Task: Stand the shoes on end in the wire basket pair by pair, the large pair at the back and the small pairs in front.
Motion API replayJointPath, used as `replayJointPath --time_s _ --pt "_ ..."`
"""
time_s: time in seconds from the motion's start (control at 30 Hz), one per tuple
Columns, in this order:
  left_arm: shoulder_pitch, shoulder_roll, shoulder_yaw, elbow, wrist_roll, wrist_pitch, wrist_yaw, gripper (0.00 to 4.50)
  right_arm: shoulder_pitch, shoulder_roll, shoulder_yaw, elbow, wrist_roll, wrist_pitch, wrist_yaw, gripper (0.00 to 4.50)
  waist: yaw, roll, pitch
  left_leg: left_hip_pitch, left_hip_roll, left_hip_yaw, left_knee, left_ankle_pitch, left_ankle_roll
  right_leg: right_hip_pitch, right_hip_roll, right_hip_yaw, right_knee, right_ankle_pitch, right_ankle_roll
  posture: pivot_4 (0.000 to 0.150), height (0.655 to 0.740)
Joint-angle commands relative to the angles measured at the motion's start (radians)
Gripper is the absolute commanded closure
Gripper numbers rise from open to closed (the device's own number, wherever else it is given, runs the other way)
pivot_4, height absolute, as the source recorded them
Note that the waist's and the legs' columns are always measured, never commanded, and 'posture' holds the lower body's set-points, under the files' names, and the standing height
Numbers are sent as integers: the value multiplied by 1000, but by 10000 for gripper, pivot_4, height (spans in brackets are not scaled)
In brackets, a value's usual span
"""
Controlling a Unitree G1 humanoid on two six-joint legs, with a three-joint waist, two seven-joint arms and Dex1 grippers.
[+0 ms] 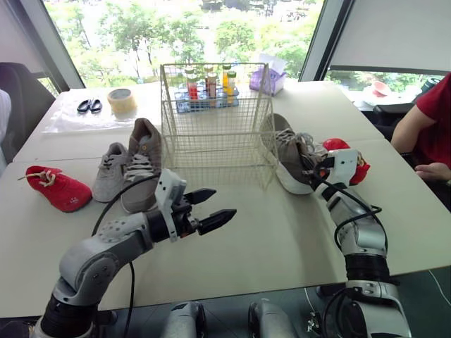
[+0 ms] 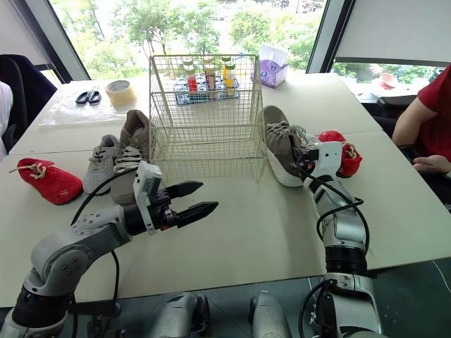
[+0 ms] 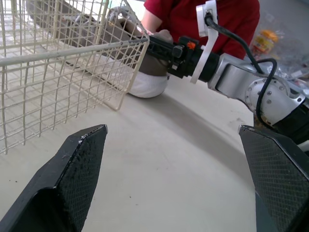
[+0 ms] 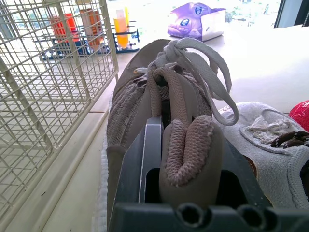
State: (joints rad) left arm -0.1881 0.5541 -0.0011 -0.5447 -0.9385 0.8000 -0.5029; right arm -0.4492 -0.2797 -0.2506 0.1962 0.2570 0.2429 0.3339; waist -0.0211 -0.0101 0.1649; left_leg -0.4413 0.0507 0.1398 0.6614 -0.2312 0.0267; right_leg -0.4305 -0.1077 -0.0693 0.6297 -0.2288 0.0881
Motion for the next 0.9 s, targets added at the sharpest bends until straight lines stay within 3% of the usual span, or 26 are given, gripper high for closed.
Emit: replayJointPath --time_s 0.03,0.13,0.27,0.37,0.5,0.6,0.73,0.9 --pt "-25 75 96 -14 -112 55 -68 0 -83 -11 -18 -131 32 -7 -33 38568 1 2 1 -1 0 0 0 0 0 -1 0 0 0 0 0 1500 7351" --pt "-66 150 176 43 -205 103 -120 0 -176 -59 -36 -195 45 8 -43 38568 1 9 7 -4 0 1 0 1 -1 -4 0 0 1 0 0 1500 7351" --pt "-246 239 301 220 -424 189 -165 0 -339 -222 -60 -214 27 -18 1 38568 13 14 16 -9 -1 0 1 4 -6 -8 0 0 2 0 1 1500 7351" --pt "-385 242 352 370 -447 180 -142 0 -436 -321 -57 -199 32 -42 65 38568 12 13 16 -9 -2 -1 1 4 -6 -8 0 -1 1 1 6 1500 7351" --pt "-575 253 395 583 -401 145 -139 0 -541 -458 -21 -174 41 -98 238 38568 5 11 17 -6 -2 0 0 4 -5 -4 0 -1 0 0 9 1500 7351" --pt "-840 281 376 868 -288 71 -213 0 -667 -565 14 -178 132 -86 469 38568 3 11 20 -6 -2 1 0 4 -5 -5 1 -1 0 0 9 1500 7351" --pt "-1071 263 360 1114 -211 64 -324 0 -722 -570 97 -246 184 -33 602 38568 0 10 21 -5 -1 3 -1 4 -6 -5 2 -1 0 0 9 1500 7351" --pt "-1169 237 289 1224 -54 29 -453 0 -743 -547 137 -262 184 -52 655 38568 6 9 21 -4 -1 5 0 4 -6 -4 2 -2 1 0 10 1500 7351"
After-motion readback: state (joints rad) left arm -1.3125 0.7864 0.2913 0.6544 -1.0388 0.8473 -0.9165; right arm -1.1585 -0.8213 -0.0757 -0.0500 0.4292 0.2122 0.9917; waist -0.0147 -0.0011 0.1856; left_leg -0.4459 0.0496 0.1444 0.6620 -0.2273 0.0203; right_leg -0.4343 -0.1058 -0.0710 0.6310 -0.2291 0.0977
